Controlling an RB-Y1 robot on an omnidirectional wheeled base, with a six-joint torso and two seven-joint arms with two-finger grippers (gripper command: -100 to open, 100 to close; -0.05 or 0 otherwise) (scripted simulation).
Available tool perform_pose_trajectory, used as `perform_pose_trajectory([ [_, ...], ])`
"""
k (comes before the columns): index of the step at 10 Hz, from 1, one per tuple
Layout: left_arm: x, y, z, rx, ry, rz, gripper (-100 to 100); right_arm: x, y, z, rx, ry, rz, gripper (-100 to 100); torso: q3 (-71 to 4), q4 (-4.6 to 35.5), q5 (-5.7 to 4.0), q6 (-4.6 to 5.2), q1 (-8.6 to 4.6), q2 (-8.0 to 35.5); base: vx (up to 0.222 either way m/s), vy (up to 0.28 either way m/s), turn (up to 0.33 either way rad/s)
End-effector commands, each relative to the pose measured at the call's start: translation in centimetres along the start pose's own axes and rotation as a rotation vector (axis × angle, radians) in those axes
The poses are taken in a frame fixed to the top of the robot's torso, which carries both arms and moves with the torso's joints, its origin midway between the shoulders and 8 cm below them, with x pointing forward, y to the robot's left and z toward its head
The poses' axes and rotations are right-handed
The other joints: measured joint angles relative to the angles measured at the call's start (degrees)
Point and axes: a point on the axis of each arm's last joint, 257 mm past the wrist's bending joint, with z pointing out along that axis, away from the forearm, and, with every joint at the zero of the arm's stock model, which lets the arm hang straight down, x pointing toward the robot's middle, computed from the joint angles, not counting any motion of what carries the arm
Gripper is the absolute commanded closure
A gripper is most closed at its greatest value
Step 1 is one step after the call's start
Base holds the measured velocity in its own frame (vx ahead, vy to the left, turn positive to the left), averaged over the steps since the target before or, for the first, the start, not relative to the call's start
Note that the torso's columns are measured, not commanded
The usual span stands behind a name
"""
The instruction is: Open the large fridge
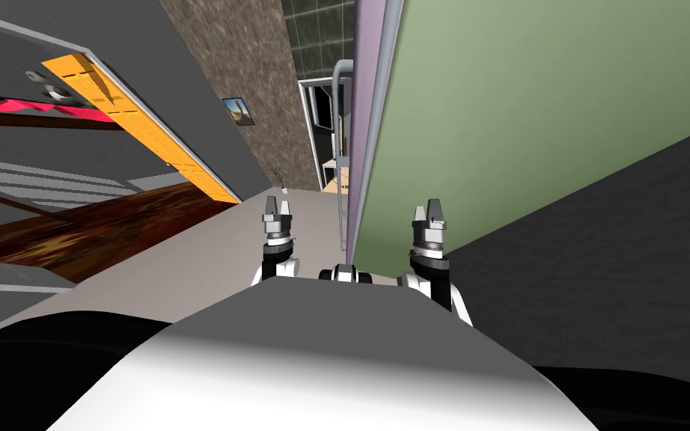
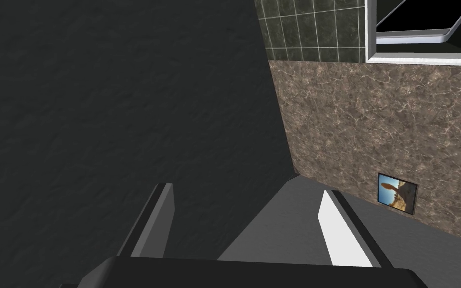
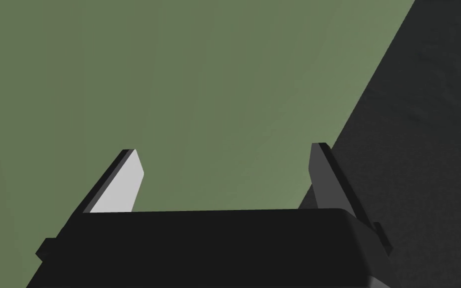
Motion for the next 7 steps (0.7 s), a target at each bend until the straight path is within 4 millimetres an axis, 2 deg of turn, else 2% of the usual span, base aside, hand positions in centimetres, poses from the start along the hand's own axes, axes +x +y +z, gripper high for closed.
perform_pose_trajectory([
  [1,0.0,0.0,0.0,0.000,0.000,0.000,0,-0.3,-0.1,-0.3,-0.003,0.074,-0.128,-100,0.0,0.1,0.02,-0.02,0.03,0.1,0.039,0.074,-0.097],
  [7,0.0,0.0,0.0,0.000,0.000,0.000,0,-2.4,-1.0,-1.4,0.003,0.235,-0.540,-100,-0.1,0.1,0.02,-0.04,-0.05,0.1,0.066,0.100,-0.134],
])
